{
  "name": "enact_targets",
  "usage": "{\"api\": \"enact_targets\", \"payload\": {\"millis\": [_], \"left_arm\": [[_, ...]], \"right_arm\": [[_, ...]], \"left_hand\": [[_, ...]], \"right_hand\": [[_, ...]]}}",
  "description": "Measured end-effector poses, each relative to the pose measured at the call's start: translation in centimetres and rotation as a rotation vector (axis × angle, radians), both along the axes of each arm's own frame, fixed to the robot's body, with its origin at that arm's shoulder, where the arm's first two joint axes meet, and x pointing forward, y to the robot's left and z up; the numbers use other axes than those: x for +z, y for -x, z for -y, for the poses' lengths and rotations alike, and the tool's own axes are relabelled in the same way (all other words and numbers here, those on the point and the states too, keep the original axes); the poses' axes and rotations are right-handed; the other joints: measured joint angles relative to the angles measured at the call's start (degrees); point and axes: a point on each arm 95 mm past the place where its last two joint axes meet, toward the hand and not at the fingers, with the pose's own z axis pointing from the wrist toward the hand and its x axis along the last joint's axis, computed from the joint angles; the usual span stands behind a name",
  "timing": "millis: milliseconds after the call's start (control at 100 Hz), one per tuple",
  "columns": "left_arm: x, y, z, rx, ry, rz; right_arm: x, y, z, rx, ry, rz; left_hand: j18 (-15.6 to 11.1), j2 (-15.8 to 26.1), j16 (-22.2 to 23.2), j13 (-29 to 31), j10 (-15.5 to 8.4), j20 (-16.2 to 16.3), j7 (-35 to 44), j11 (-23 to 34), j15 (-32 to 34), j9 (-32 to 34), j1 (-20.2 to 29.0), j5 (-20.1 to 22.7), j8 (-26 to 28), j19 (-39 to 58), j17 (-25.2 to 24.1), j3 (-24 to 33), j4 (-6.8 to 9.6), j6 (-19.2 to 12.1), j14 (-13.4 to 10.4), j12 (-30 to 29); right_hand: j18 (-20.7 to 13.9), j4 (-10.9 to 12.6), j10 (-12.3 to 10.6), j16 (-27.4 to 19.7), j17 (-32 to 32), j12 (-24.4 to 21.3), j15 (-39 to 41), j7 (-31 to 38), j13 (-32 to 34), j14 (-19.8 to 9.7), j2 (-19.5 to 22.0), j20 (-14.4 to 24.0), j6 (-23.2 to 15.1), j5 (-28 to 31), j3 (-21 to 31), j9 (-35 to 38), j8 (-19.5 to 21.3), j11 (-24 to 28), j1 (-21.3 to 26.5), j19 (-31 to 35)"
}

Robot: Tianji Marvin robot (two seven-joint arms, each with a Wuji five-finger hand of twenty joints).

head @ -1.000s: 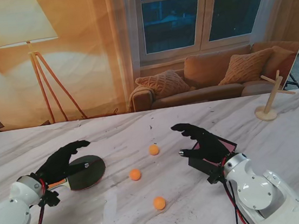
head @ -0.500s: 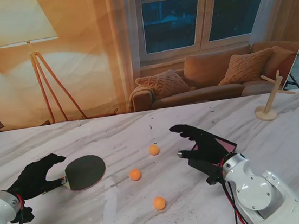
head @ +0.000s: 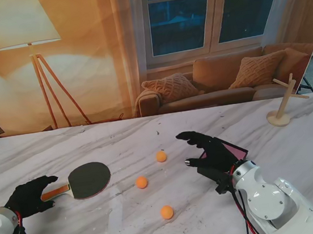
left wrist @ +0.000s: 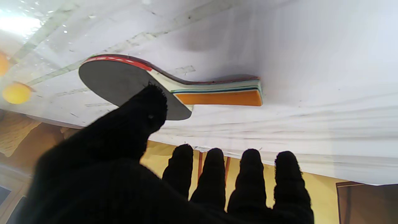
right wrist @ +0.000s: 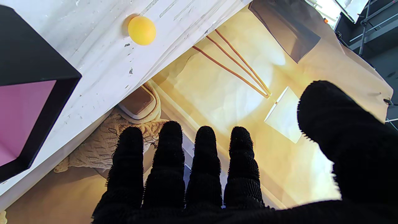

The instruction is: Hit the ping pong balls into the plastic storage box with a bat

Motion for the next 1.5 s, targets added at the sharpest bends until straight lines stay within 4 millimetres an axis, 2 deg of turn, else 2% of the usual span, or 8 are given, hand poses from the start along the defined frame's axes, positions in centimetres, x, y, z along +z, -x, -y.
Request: {"api": "enact_targets", "payload": {"millis": [220, 440, 500, 550, 820, 1000, 1200, 1500], "left_arm": [[-1.7, -0.8, -0.3, 0.044, 0.006, 0.007], [-2.9, -1.8, -0.5, 0.054, -0.017, -0.002], [-3.3, -2.1, -0.4, 0.064, -0.011, -0.007], [-3.5, -2.5, -0.4, 0.071, -0.001, -0.011], [-4.0, -4.1, 0.0, 0.057, -0.015, -0.021], [-4.5, -4.2, 0.2, 0.061, -0.027, -0.008], [-5.2, -4.0, -0.2, 0.073, -0.065, 0.001], [-5.5, -3.9, -0.2, 0.087, -0.076, 0.020]], "right_arm": [[0.0, 0.0, -0.1, 0.002, 0.001, -0.001], [-0.1, 0.0, -0.1, 0.004, 0.002, -0.002], [-0.1, 0.0, -0.2, 0.004, 0.002, -0.003], [-0.1, 0.0, -0.2, 0.005, 0.004, -0.006], [-0.2, 0.0, -0.2, 0.004, 0.008, -0.011], [-0.2, -0.1, -0.2, 0.001, 0.008, -0.010], [-0.2, -0.1, -0.2, 0.001, 0.008, -0.011], [-0.2, -0.1, -0.2, 0.001, 0.008, -0.012]], "left_hand": [[-0.1, -0.7, 6.6, 0.6, 0.1, 0.0, 3.3, 3.1, 5.5, 0.0, 0.2, 0.1, 1.5, 6.2, 0.0, 1.3, -0.04, 0.0, 0.0, 3.1], [-0.1, -1.3, 12.4, 0.6, 0.2, 0.0, 11.0, 7.6, 12.5, 0.1, 0.3, 1.1, 4.0, 11.7, 0.0, 3.7, -0.07, 0.0, 0.3, 7.0], [-0.2, -1.3, 14.2, 0.6, 1.5, 0.0, 13.9, 9.3, 14.8, 0.1, 1.8, 1.1, 4.9, 13.7, 0.0, 4.4, -0.07, 0.0, 0.8, 8.7], [-0.3, -1.3, 15.5, 0.6, 1.6, 0.0, 16.0, 10.5, 16.3, 0.1, 1.9, 1.1, 5.7, 15.1, 0.0, 4.6, -0.07, 0.0, 0.8, 10.3], [-0.7, -1.3, 19.7, 0.6, 1.6, 0.0, 19.7, 14.4, 22.3, 0.1, 1.9, 1.1, 6.8, 18.5, 0.0, 5.3, -0.07, 0.0, 1.2, 14.6], [-0.8, -2.7, 23.2, 0.6, 2.2, 0.2, 22.0, 17.4, 26.9, 0.1, 2.8, 1.1, 7.7, 22.4, 0.0, 6.6, -0.09, 0.0, 1.3, 18.0], [-0.8, -3.3, 28.9, 0.6, 3.6, 0.6, 26.4, 23.2, 33.7, 0.1, 2.8, 0.6, 10.7, 25.0, 0.0, 9.0, -0.09, -0.7, 2.8, 24.5], [-0.8, -3.3, 33.2, 1.9, 4.2, 2.0, 33.0, 26.0, 38.8, 0.8, 2.8, -0.3, 16.2, 29.2, 0.0, 10.6, -0.09, -0.7, 3.7, 28.9]], "right_hand": [[0.0, 0.0, 0.0, 0.0, 0.0, 0.0, 0.0, 0.1, 0.0, 0.0, 0.0, 0.0, 0.0, 0.0, 0.0, 0.0, 0.0, 0.0, 0.0, 0.0], [0.0, 0.0, 0.0, 0.0, 0.0, 0.0, 0.0, 0.1, 0.0, 0.0, 0.0, 0.0, 0.0, 0.0, 0.0, 0.0, 0.0, -0.3, 0.0, 0.0], [0.0, 0.0, 0.1, 0.0, 0.0, 0.0, 0.0, 0.1, 0.0, 0.0, 0.0, 0.1, 0.0, 0.0, 0.0, 0.0, 0.0, -0.3, 0.0, 0.0], [0.0, 0.0, 0.1, 0.0, 0.0, 0.0, 0.0, 0.1, 0.0, 0.0, 0.0, 0.1, 0.0, 0.0, 0.0, 0.0, 0.0, -0.3, 0.0, 0.0], [0.0, 0.0, 0.1, 0.0, 0.0, 0.0, 0.0, 0.2, 0.0, 0.0, 0.0, 0.1, 0.0, 0.0, 0.0, 0.0, 0.4, -0.3, 0.0, 0.0], [0.0, 0.0, 0.1, 0.1, 0.1, 0.0, 0.0, 0.2, 0.0, 0.0, 0.0, 0.1, 0.7, 0.0, 0.0, 0.0, 0.6, -0.4, 0.0, 0.0], [0.0, 0.0, 0.1, 0.3, 0.5, 0.2, 0.0, 0.2, 0.0, 0.0, 0.0, 0.4, 0.7, 0.0, 0.0, 0.0, 0.6, -0.6, 0.0, 0.0], [0.0, 0.0, 0.1, 0.3, 0.5, 0.6, 0.0, 0.2, 0.0, 0.0, 0.0, 0.7, 0.7, 0.0, 0.0, 0.0, 0.6, -0.7, 0.0, 0.0]]}}
